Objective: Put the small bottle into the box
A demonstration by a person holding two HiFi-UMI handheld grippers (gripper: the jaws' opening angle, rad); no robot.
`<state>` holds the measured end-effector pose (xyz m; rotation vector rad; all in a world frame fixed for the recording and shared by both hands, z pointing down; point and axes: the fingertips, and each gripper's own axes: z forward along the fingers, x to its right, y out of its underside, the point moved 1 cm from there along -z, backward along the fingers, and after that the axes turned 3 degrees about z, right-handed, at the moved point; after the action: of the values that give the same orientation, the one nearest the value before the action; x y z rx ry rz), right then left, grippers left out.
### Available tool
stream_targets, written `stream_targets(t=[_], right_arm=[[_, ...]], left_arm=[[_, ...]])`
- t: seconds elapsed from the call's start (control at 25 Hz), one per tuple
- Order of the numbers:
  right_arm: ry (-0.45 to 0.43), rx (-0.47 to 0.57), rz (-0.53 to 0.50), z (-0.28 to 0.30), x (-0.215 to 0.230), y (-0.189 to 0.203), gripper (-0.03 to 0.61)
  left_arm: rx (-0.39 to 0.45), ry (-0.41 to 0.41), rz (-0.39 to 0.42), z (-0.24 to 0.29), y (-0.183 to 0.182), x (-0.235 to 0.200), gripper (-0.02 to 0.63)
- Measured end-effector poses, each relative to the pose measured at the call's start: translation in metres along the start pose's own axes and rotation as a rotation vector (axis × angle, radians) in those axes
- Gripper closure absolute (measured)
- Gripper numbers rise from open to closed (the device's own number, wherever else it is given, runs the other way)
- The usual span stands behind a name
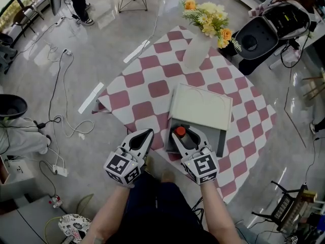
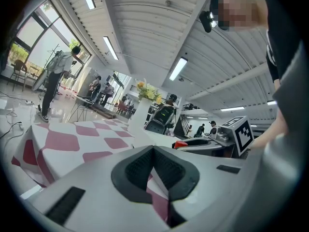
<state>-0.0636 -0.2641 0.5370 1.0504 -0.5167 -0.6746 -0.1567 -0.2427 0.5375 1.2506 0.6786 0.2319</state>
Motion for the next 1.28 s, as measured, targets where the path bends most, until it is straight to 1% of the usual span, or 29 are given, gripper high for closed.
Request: stream_targets(t=[0.44,0.64,0.92,1.28], right_arm=[[0.026,-0.006,0.006,-0.008,0.0,0.007,0.419],[0.035,-0.009,-0.004,-0.01,-0.003,0.009,0.417],[0.05,-0.018,-0.005,-0.013,-0.005,0.009,0.416],[0.06,-0.033,0.023,-0.016,-0.006,0.013,0.41]], left_arm=[[0.003,0.005,0.0,-0.003,-0.003,0.006,0.612],[0.017,0.004,-0.021,-0.006,-0.005,0.007,0.612],[0.013,0.011,-0.012,-0.011,-0.006,0.012,0.612],[0.008,0.015,-0.008,-0.016,-0.005,0.014,0.612]])
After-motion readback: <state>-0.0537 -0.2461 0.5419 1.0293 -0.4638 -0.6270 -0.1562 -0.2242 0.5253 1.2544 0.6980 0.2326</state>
